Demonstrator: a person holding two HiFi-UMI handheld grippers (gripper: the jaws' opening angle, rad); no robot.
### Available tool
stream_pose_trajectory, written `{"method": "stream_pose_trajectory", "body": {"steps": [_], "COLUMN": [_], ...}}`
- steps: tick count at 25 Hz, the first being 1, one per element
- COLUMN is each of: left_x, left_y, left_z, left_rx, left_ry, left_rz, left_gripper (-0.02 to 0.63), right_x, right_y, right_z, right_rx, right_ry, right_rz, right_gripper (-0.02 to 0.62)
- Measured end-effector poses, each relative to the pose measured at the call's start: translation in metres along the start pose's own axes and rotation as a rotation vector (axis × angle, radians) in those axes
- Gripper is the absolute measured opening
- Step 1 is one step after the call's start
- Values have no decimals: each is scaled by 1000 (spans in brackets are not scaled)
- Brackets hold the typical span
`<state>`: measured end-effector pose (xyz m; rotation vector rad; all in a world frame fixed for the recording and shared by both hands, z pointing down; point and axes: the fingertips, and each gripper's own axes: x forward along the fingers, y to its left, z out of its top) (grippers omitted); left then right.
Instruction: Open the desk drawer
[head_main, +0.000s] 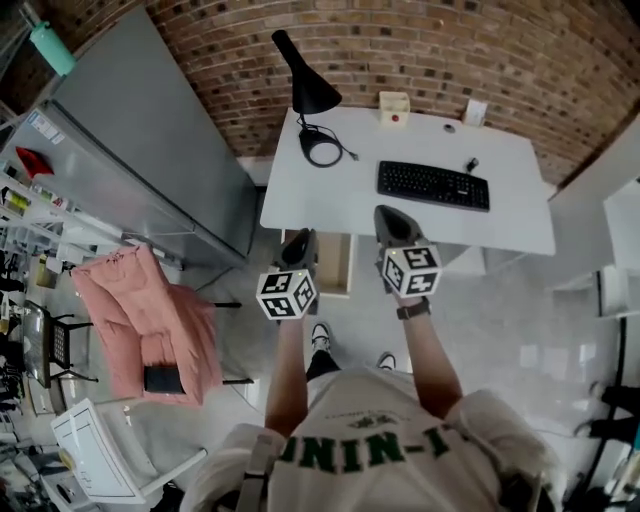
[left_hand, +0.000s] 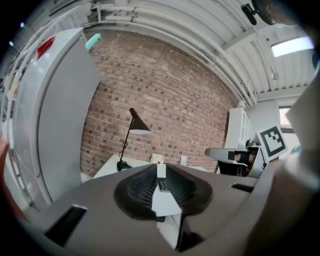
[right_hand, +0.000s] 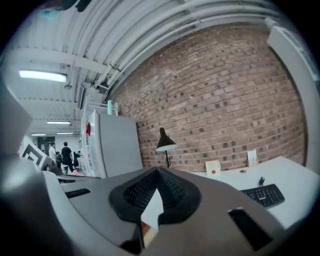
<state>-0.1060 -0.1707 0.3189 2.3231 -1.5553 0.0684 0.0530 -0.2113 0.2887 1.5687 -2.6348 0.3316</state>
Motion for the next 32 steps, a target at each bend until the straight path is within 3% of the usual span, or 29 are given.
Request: {"method": "stream_pose_trajectory", "body": {"steps": [7,15,21,32], "left_x": [-5,6,20,39], "left_y": [-4,-3,-8,40], "left_z": [79,100,108,124], "left_rx": [245,201,229,234], "left_ry": [-109,-163,-185,-211], "left_rz": [96,79,42,-5], "left_gripper": [3,2,2,2], "right_x": [-5,-3,6,53], "right_y": [1,-14,-16,2], "right_z": [46,59,64,60], "right_rx": [-43,-59,-77,-76], "right_ry": [-98,-125,-124,-116], "right_rz": [2,-4,-7,-33], "right_gripper": [3,3,3,3]}}
